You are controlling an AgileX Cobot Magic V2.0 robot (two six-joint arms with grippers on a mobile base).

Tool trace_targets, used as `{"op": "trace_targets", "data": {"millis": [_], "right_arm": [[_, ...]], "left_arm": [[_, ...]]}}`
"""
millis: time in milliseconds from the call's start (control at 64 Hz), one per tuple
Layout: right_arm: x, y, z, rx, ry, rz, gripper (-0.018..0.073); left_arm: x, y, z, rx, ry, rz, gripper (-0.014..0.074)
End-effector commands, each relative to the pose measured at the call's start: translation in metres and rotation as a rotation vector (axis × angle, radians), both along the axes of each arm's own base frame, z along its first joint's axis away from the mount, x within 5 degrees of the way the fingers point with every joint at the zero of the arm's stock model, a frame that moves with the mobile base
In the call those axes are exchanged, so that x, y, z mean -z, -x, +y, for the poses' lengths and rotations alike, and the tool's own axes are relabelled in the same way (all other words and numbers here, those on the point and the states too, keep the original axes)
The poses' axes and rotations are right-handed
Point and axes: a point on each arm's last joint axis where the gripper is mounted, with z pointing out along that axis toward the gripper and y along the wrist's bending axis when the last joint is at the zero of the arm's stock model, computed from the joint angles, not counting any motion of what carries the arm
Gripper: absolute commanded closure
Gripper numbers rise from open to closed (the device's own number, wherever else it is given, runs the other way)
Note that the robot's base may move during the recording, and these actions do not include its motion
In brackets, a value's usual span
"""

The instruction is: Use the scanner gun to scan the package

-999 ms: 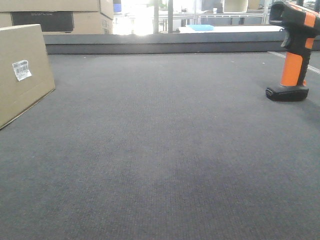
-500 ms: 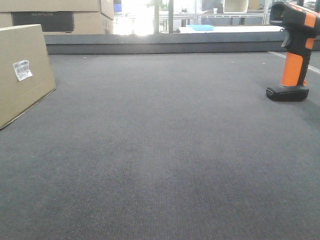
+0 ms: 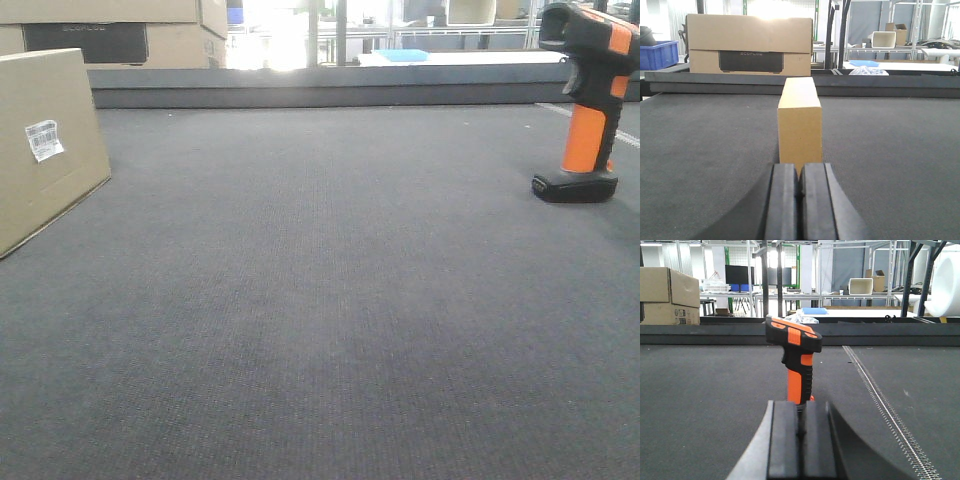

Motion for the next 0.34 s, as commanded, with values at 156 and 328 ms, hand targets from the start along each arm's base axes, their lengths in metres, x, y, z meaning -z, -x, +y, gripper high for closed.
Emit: {"op": "trace_targets", "data": {"millis": [156, 328], "right_arm": [[-0.0030, 0.0010, -0.0002, 0.003, 0.007, -0.035, 0.0727], [-0.0030, 0.0010, -0.0002, 0.003, 0.007, -0.035, 0.0727]], "left_arm": [[-0.0030, 0.0008, -0.0002, 0.003, 0.007, -0.030, 0.0707], [-0.0030, 0.0008, -0.0002, 0.003, 0.007, -0.030, 0.0707]]}}
